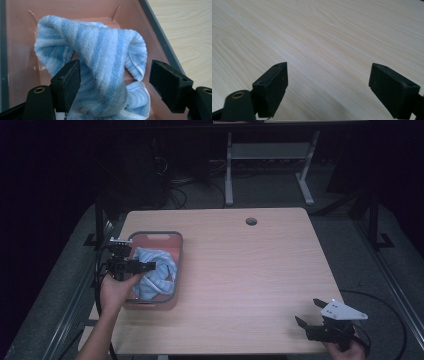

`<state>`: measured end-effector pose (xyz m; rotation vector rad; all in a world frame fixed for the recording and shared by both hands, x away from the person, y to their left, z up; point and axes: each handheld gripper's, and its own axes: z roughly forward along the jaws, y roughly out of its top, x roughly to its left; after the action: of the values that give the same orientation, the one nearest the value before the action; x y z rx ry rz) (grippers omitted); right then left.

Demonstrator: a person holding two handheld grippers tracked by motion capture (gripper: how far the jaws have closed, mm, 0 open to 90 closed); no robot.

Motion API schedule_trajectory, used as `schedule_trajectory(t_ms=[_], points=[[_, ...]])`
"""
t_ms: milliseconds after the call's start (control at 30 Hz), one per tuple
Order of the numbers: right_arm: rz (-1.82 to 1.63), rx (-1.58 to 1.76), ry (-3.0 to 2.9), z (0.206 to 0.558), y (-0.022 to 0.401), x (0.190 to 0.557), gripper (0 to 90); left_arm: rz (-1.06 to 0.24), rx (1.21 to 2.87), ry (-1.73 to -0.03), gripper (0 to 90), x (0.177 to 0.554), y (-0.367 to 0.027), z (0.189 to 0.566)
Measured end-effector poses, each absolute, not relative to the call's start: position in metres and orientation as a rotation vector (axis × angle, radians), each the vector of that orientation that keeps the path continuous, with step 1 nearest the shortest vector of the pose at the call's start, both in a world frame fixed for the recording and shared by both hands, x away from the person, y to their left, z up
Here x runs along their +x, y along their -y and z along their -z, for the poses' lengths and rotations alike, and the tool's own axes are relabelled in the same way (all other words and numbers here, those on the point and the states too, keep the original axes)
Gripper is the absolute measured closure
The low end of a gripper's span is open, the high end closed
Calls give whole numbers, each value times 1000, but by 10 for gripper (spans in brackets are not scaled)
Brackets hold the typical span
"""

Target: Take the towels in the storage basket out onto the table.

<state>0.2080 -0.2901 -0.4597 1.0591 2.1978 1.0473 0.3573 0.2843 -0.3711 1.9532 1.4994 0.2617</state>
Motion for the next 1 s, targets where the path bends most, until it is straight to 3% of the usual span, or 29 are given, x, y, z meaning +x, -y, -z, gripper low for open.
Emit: schedule_trajectory(t_ms=[233,533,600,833,1000], points=[[-1046,1055,-2196,460,291,208,151,-286,1993,-1541,288,361,-280,378],[-1046,1052,-2196,460,291,208,151,-289,2058,-1548,451,364,-271,384],[-1048,1050,-2197,461,290,208,151,-293,2067,-1554,452,365,-268,385],[-1051,1059,-2195,460,290,208,151,-317,2082,-1541,658,365,-270,384],[-1056,1065,-2188,460,291,207,151,-307,2062,-1540,719,363,-274,384]])
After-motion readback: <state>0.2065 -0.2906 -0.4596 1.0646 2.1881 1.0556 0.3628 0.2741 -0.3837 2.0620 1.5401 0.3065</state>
